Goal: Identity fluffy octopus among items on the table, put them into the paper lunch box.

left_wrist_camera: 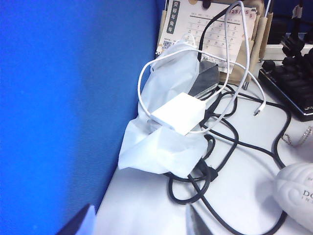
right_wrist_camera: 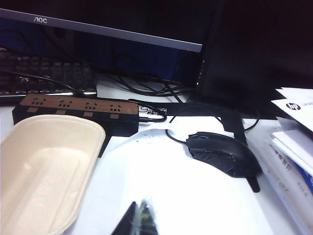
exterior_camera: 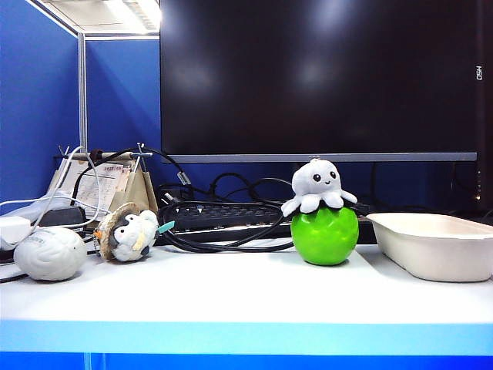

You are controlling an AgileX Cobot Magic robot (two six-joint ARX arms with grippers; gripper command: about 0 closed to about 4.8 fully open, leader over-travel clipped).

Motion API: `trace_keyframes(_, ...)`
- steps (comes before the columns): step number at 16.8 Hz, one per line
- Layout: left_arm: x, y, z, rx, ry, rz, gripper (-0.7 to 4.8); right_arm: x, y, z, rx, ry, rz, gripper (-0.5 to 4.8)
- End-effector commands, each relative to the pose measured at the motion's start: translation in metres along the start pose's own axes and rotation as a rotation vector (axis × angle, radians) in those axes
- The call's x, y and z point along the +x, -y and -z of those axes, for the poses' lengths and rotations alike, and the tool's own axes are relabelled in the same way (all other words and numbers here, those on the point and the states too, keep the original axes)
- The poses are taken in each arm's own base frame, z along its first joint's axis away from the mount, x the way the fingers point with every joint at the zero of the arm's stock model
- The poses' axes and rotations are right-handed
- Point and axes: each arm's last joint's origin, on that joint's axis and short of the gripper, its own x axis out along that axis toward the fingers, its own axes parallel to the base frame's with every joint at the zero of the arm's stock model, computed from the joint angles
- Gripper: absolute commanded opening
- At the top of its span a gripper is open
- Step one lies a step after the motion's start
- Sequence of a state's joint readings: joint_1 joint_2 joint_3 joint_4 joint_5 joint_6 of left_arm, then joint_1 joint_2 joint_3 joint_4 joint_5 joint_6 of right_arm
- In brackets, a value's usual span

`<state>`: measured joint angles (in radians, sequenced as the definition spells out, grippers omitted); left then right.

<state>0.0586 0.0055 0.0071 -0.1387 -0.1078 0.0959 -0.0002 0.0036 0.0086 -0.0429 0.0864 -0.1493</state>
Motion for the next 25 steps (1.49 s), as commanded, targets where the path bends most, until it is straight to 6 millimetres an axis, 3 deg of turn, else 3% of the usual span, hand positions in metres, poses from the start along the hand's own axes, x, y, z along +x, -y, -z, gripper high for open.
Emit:
trace_keyframes(1, 0.000, 0.000, -0.001, -0.003, 0.009, -0.002, 2.47, 0.000, -0.001, -0.002, 0.138, 0.042, -0.057, -0.06)
trace_keyframes(7, 0.000, 0.001, -0.001, -0.061, 0.013, 0.052, 2.47, -0.003, -0.003, -0.021, 0.345, 0.221, -0.236, -0.06)
trace_keyframes(13, -0.006, 0.009, -0.025, -0.216, 0.239, 0.433, 2.47, -0.014, -0.003, -0.051, 0.434, 0.367, -0.441, -0.06)
trace_keyframes(18, -0.010, 0.008, -0.037, -0.638, 0.270, 0.529, 2.47, -0.032, 0.003, -0.090, 0.447, 0.359, -0.489, -0.06)
trace_keyframes(25, -0.012, 0.012, -0.036, -0.711, 0.182, 0.683, 2.46, -0.035, 0.004, -0.102, 0.493, 0.259, -0.549, -0.06)
